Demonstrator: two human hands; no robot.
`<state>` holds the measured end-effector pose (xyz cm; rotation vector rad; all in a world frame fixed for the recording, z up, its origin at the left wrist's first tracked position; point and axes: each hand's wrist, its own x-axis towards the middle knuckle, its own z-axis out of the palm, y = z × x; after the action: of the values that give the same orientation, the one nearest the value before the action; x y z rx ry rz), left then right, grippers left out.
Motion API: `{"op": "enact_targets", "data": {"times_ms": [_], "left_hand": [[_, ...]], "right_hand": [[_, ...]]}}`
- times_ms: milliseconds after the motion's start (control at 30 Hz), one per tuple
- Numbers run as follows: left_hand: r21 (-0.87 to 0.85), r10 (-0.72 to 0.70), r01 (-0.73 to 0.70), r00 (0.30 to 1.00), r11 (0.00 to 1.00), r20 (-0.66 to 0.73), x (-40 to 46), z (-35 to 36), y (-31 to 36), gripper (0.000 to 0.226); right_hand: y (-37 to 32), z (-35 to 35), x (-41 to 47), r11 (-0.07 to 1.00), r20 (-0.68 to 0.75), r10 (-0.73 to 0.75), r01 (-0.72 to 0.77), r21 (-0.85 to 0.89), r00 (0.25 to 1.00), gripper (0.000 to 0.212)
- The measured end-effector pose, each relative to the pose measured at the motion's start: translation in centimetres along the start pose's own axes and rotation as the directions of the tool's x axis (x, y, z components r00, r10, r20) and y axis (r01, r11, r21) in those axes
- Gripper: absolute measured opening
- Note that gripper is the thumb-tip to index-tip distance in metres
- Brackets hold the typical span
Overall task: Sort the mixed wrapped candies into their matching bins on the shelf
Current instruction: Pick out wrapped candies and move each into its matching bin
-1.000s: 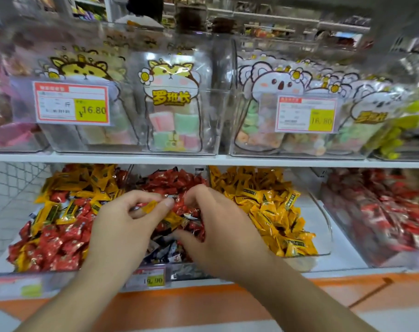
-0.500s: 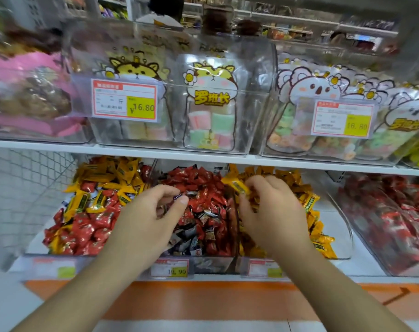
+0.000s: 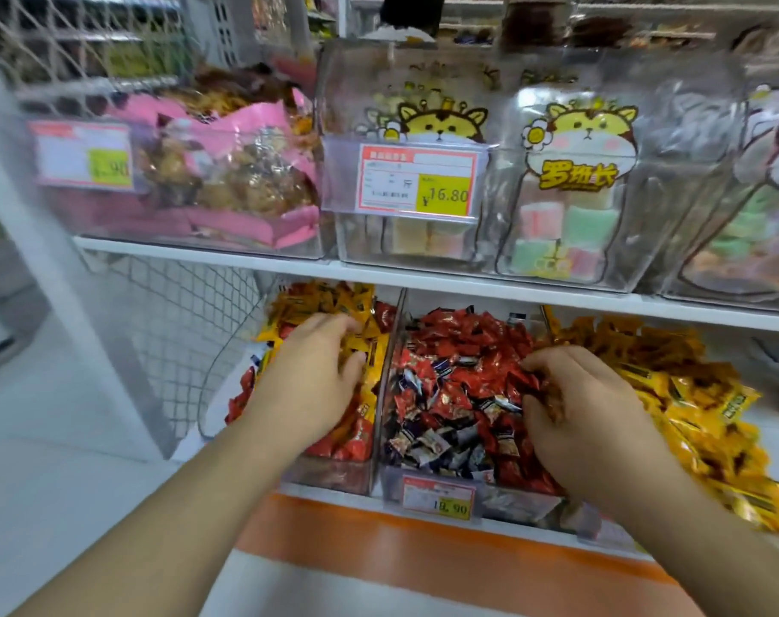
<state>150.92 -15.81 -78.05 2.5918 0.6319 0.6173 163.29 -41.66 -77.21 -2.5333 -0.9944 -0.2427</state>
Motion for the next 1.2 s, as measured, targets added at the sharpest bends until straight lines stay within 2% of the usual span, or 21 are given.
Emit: {"op": "enact_targets", "data": {"times_ms": [133, 267, 367, 533, 633, 767, 900, 1000, 1100, 1200], "left_hand": [[0.044, -0.065, 0.065, 0.998, 0.997, 0.000, 2.8, 0.8, -2.0, 0.043], [0.030, 0.000, -0.003, 0.997, 1.000, 0.075, 5.8, 2.0, -2.7, 0.070], [0.068, -0.035, 0.026, 0.990, 0.997, 0.140, 7.5, 3.2, -2.9, 0.079], [0.156, 0.012, -0.037, 0.987, 0.987, 0.159, 8.8, 4.2, -3.0, 0.063], [0.145, 0.043, -0.057, 0.994, 0.988, 0.098, 8.4, 4.0, -3.3, 0.053], [0.167, 0.178, -0.176, 0.984, 0.970, 0.003, 7.4, 4.1, -3.2, 0.037], [0.156, 0.205, -0.193, 0.977, 0.969, -0.062, 6.9, 3.8, -3.1, 0.024], [0.093, 0.175, -0.165, 0.978, 0.982, -0.113, 6.6, 2.9, -2.8, 0.023], [0.000, 0.067, -0.068, 0.990, 0.998, -0.126, 5.4, 1.9, -2.4, 0.022], [-0.225, -0.089, 0.066, 0.992, 0.972, -0.093, 3.8, 1.3, -2.5, 0.021]], "right_hand": [[-0.7, 0.5, 0.3, 0.999, 0.011, -0.027, 0.026, 0.028, 1.000, 0.038], [-0.4, 0.9, 0.5, 0.998, 0.010, -0.011, 0.010, 0.057, 1.000, 0.038], [-0.1, 0.9, 0.4, 0.998, 0.014, 0.010, -0.011, 0.065, 1.000, 0.038], [0.3, 1.0, 0.5, 0.998, 0.029, 0.012, -0.013, 0.060, 1.000, 0.036], [0.0, 0.9, 0.6, 0.999, 0.031, 0.003, -0.005, 0.051, 1.000, 0.036], [-0.2, 0.7, 0.5, 0.998, 0.044, -0.004, 0.002, 0.066, 0.999, 0.038], [-0.2, 0.5, 0.3, 0.997, 0.033, -0.006, 0.003, 0.076, 0.999, 0.038], [-0.1, 0.2, 0.1, 0.996, 0.032, -0.007, 0.004, 0.088, 0.999, 0.038], [0.0, 0.3, 0.1, 0.997, 0.034, -0.011, 0.008, 0.083, 0.999, 0.039], [0.0, 0.4, 0.1, 0.996, 0.038, -0.014, 0.010, 0.093, 0.999, 0.039]]}}
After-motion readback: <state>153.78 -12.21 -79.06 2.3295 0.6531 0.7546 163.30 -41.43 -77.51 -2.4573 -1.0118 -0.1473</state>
